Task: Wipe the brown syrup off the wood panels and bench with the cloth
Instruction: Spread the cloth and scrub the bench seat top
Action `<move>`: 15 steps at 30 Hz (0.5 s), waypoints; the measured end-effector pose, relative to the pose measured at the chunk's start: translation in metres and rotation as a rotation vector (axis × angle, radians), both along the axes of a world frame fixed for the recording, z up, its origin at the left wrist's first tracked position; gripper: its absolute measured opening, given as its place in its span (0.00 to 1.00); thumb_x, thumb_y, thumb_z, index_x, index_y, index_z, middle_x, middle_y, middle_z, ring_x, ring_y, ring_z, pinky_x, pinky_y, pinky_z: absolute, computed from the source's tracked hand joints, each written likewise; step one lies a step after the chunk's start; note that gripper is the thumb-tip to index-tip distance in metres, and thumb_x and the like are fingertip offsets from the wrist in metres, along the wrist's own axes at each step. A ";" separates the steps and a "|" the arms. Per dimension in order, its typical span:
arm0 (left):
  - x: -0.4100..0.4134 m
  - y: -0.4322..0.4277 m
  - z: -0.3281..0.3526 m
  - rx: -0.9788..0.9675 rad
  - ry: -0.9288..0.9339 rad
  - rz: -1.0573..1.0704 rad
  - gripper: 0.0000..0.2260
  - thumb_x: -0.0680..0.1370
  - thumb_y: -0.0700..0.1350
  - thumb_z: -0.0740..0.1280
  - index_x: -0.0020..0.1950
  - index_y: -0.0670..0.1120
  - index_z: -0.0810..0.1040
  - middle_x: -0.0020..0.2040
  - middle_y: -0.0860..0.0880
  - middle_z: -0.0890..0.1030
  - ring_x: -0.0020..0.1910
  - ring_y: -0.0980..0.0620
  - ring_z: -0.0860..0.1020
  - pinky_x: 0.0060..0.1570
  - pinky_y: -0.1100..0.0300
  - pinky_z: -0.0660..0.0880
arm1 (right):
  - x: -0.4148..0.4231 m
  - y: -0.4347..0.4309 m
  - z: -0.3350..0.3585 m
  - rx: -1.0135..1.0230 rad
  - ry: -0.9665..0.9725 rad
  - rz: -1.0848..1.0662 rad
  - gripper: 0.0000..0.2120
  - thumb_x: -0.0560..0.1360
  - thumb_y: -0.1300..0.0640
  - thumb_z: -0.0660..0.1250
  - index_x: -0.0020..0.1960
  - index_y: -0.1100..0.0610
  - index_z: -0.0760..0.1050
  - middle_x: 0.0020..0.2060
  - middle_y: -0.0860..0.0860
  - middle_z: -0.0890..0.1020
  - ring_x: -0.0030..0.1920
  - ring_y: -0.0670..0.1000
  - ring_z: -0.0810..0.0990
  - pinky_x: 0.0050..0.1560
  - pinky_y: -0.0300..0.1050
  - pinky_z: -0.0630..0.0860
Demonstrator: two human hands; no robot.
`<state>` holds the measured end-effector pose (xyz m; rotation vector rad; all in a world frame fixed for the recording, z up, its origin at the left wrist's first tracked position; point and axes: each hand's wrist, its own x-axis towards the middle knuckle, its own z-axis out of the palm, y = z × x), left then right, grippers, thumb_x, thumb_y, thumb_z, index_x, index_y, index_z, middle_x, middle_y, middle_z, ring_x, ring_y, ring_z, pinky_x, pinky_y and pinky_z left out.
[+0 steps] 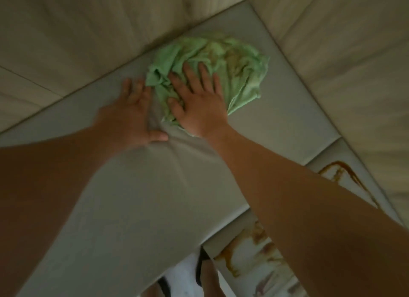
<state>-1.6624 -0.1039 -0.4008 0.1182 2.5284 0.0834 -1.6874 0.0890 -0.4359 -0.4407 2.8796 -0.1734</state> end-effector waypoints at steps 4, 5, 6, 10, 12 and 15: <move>0.024 0.002 0.002 0.077 0.085 0.079 0.57 0.72 0.70 0.69 0.84 0.41 0.40 0.85 0.43 0.41 0.84 0.45 0.43 0.81 0.47 0.49 | 0.067 0.037 0.002 0.006 -0.024 0.245 0.33 0.78 0.29 0.50 0.81 0.35 0.55 0.84 0.47 0.53 0.84 0.59 0.46 0.80 0.64 0.42; 0.027 0.009 0.001 0.047 0.118 0.081 0.53 0.75 0.66 0.69 0.84 0.40 0.41 0.85 0.42 0.43 0.84 0.43 0.45 0.81 0.45 0.50 | 0.067 0.056 0.001 0.026 -0.047 0.239 0.33 0.78 0.28 0.49 0.81 0.34 0.55 0.84 0.47 0.52 0.84 0.59 0.46 0.80 0.65 0.42; 0.029 0.017 0.002 0.013 0.138 0.077 0.50 0.77 0.63 0.69 0.84 0.41 0.42 0.85 0.42 0.43 0.83 0.42 0.46 0.80 0.42 0.51 | 0.061 0.079 0.001 0.049 -0.056 0.173 0.34 0.77 0.28 0.47 0.81 0.33 0.54 0.84 0.48 0.53 0.83 0.60 0.47 0.80 0.66 0.43; 0.038 0.031 -0.007 -0.059 0.120 0.080 0.43 0.82 0.58 0.65 0.84 0.47 0.40 0.85 0.46 0.39 0.83 0.41 0.41 0.79 0.36 0.50 | 0.029 0.178 0.007 0.148 -0.072 -0.393 0.37 0.74 0.25 0.44 0.81 0.32 0.48 0.84 0.52 0.49 0.83 0.63 0.47 0.79 0.71 0.44; 0.038 0.029 -0.011 -0.033 0.115 0.077 0.42 0.83 0.58 0.64 0.84 0.48 0.39 0.84 0.47 0.37 0.83 0.41 0.40 0.79 0.34 0.49 | 0.034 0.198 0.011 0.138 -0.099 -0.544 0.35 0.76 0.24 0.46 0.81 0.30 0.44 0.84 0.50 0.47 0.83 0.61 0.47 0.79 0.69 0.44; 0.042 0.022 -0.007 0.066 0.128 0.086 0.41 0.83 0.58 0.64 0.85 0.47 0.41 0.85 0.46 0.40 0.83 0.41 0.41 0.79 0.35 0.48 | 0.054 0.172 0.012 0.129 -0.064 -0.623 0.35 0.78 0.26 0.47 0.82 0.32 0.43 0.84 0.52 0.45 0.83 0.61 0.44 0.79 0.67 0.43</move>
